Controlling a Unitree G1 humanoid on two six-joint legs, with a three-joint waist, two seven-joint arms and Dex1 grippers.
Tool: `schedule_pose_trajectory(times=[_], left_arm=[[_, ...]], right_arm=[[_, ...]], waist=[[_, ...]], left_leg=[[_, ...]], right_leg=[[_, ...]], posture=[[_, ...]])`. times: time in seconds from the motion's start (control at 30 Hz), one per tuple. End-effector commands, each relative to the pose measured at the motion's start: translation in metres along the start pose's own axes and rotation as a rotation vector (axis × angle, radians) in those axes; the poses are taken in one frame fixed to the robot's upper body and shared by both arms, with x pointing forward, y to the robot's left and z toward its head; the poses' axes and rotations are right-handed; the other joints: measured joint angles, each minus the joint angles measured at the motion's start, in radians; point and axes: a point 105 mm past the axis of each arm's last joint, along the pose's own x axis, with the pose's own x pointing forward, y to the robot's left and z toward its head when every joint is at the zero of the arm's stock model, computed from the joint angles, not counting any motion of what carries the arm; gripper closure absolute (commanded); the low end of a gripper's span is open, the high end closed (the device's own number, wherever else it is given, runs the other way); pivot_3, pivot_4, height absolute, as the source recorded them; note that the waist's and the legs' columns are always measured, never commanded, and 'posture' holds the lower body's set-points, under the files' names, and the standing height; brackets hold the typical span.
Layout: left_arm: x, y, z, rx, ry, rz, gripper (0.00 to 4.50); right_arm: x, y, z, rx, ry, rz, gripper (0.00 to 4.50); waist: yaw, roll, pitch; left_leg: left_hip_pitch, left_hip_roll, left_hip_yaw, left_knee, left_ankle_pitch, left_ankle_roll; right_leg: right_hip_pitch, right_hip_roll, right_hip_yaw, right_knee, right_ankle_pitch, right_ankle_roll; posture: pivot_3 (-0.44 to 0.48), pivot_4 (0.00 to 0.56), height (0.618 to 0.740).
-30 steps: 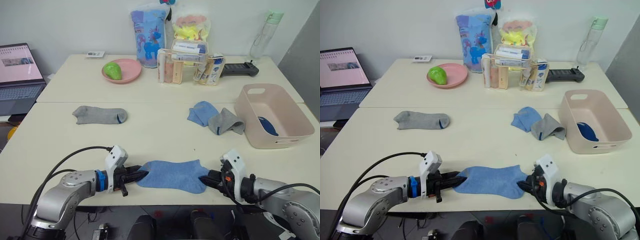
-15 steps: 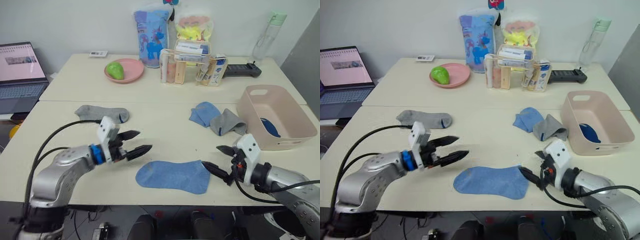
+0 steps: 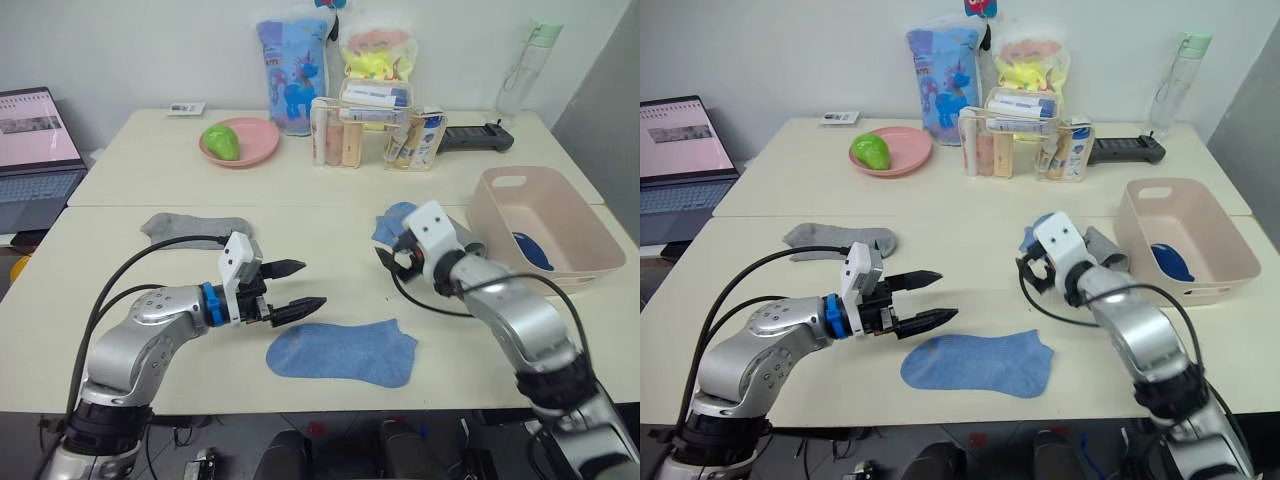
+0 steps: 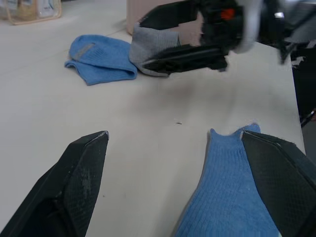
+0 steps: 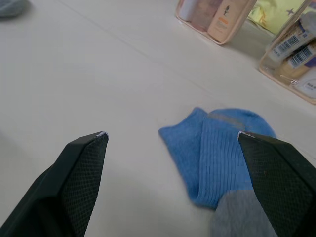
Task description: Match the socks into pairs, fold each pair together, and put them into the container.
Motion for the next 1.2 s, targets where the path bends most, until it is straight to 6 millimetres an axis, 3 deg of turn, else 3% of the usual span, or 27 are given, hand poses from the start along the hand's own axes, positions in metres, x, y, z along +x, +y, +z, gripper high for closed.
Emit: schedule_pose_trajectory(times=[0.03, 0.17, 0.37, 0.4, 0.47, 0.57, 0.83, 0.93, 1.2], left_arm=[[0.001, -0.005, 0.010, 0.061, -0.026, -0.017, 0.03], [0.004, -0.007, 0.012, 0.063, -0.038, -0.016, 0.03], [0.005, -0.007, 0.011, 0.064, -0.039, -0.007, 0.03], [0.005, -0.007, 0.011, 0.064, -0.038, -0.007, 0.01], [0.005, -0.008, 0.009, 0.063, -0.037, -0.006, 0.00], [0.005, -0.009, 0.008, 0.066, -0.034, -0.006, 0.00], [0.006, -0.004, 0.010, 0.071, -0.036, 0.011, 0.00], [0.006, -0.002, 0.011, 0.068, -0.036, 0.022, 0.00], [0.006, -0.001, 0.013, 0.065, -0.043, 0.044, 0.00]], right_arm=[[0.015, -0.011, 0.007, 0.011, -0.010, -0.032, 0.00], [0.048, -0.043, -0.003, 0.078, 0.057, -0.144, 0.00], [0.066, -0.057, -0.022, 0.131, 0.111, -0.174, 0.00], [0.068, -0.057, -0.025, 0.134, 0.121, -0.171, 0.18], [0.070, -0.056, -0.027, 0.172, 0.128, -0.161, 0.58], [0.073, -0.054, -0.027, 0.186, 0.123, -0.151, 1.60], [0.070, -0.048, -0.001, 0.132, 0.021, -0.114, 4.34], [0.063, -0.043, 0.023, 0.142, -0.085, -0.083, 4.43], [0.044, -0.034, 0.053, 0.187, -0.267, -0.012, 4.43]], waist=[[0.005, 0.000, 0.000], [0.002, 0.000, 0.000], [-0.009, 0.000, 0.000], [-0.011, 0.000, 0.000], [-0.015, 0.000, 0.000], [-0.017, 0.000, 0.000], [-0.017, 0.000, 0.000], [-0.017, 0.001, 0.000], [-0.014, 0.001, 0.000]], left_leg=[[0.000, 0.000, 0.000, 0.000, 0.000, 0.000], [0.000, 0.000, 0.001, 0.000, 0.000, 0.000], [-0.001, 0.000, 0.002, 0.000, 0.000, 0.000], [0.000, 0.000, 0.002, 0.000, 0.000, 0.000], [0.000, 0.000, 0.002, 0.000, 0.000, 0.000], [0.000, 0.001, 0.002, 0.000, 0.000, 0.000], [0.000, 0.001, 0.001, 0.000, 0.000, 0.000], [-0.001, 0.001, 0.001, 0.000, 0.000, 0.000], [-0.002, 0.001, 0.001, 0.000, 0.000, 0.000]], right_leg=[[0.000, 0.000, 0.000, 0.000, 0.000, 0.000], [0.000, 0.000, 0.001, 0.001, 0.000, 0.000], [-0.001, 0.000, 0.000, 0.001, 0.000, 0.000], [-0.001, 0.000, 0.000, 0.001, 0.000, 0.000], [-0.001, 0.000, 0.000, 0.001, 0.000, 0.000], [-0.001, 0.000, 0.000, 0.002, 0.000, 0.000], [-0.002, 0.000, 0.000, 0.002, 0.000, 0.000], [-0.002, 0.000, 0.000, 0.002, 0.000, 0.000], [-0.003, 0.000, 0.000, 0.002, 0.000, 0.000]], posture=[[0.000, 0.150, 0.703], [0.000, 0.150, 0.703], [0.000, 0.150, 0.703], [0.000, 0.150, 0.703], [0.000, 0.150, 0.703], [0.000, 0.150, 0.703], [0.000, 0.150, 0.703], [0.000, 0.150, 0.703], [0.000, 0.150, 0.703]])
